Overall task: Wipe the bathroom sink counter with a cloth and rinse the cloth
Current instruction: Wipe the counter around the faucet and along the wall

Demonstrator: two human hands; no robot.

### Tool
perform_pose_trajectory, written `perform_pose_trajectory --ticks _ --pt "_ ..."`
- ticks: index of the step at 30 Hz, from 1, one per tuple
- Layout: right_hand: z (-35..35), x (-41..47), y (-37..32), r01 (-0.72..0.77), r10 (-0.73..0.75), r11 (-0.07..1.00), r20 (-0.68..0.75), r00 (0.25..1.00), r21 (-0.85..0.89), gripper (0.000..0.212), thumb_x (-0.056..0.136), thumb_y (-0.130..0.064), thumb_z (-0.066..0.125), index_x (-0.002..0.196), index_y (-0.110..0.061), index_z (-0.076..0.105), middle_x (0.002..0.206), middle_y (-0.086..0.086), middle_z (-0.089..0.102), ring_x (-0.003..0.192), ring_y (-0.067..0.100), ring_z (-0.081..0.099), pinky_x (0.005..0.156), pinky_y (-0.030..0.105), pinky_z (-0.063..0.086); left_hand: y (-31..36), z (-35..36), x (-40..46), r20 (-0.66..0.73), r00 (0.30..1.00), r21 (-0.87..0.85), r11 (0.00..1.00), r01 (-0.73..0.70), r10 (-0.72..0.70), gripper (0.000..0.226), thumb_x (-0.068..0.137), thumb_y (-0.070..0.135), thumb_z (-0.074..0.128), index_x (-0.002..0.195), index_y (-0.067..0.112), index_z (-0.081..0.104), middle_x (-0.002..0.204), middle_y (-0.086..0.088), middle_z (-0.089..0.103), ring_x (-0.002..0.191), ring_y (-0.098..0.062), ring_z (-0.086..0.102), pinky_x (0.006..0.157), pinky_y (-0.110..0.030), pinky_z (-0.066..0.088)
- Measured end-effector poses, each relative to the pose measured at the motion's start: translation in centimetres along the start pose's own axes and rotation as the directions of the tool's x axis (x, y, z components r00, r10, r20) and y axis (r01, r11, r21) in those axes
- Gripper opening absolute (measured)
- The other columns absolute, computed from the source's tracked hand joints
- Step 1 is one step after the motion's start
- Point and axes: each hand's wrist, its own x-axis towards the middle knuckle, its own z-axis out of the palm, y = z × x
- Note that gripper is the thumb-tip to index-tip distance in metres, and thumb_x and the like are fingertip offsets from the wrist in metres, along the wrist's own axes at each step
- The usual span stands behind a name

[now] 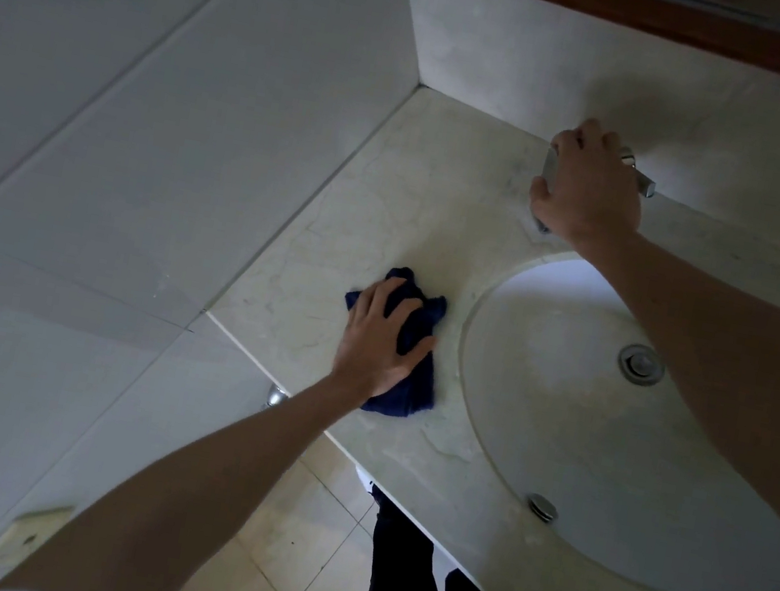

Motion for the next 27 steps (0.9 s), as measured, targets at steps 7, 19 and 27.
perform_pose_trajectory --ticks 7,19,27 --pt "-0.2 -0.2 -0.1 -0.004 0.004 1.000 0.011 1.000 -0.009 0.045 0.091 -0.030 0.059 0.125 -0.003 0.051 0.128 0.019 0.045 0.118 0.038 0.045 0.067 0.042 0.040 5.9 1.8 0.6 -0.089 0.994 -0.036 0.997 0.066 -0.069 0.031 0.094 0.039 0.059 0.119 0.019 0.061 0.135 -0.006 0.051 0.120 -0.034 0.047 0.098 -0.052 0.044" --pt "-0.1 0.0 0.4 -0.003 0.004 0.999 -0.003 1.000 0.036 0.035 0.090 -0.021 0.058 0.121 -0.006 0.054 0.126 0.015 0.047 0.117 0.034 0.047 0.071 0.041 0.048 5.3 -0.1 2.1 -0.206 0.975 -0.317 0.937 -0.144 0.080 0.037 0.100 0.036 0.056 0.123 0.008 0.058 0.129 -0.007 0.056 0.117 -0.025 0.056 0.100 -0.029 0.046" --pt "0.1 0.3 0.4 -0.016 0.016 0.999 0.005 1.000 0.031 0.034 0.087 -0.021 0.060 0.117 -0.008 0.056 0.124 0.014 0.048 0.115 0.034 0.047 0.071 0.044 0.051 -4.6 -6.9 2.6 -0.140 0.969 -0.162 0.961 -0.223 0.202 0.035 0.099 0.038 0.055 0.122 0.012 0.057 0.131 -0.009 0.057 0.118 -0.028 0.058 0.101 -0.033 0.046"
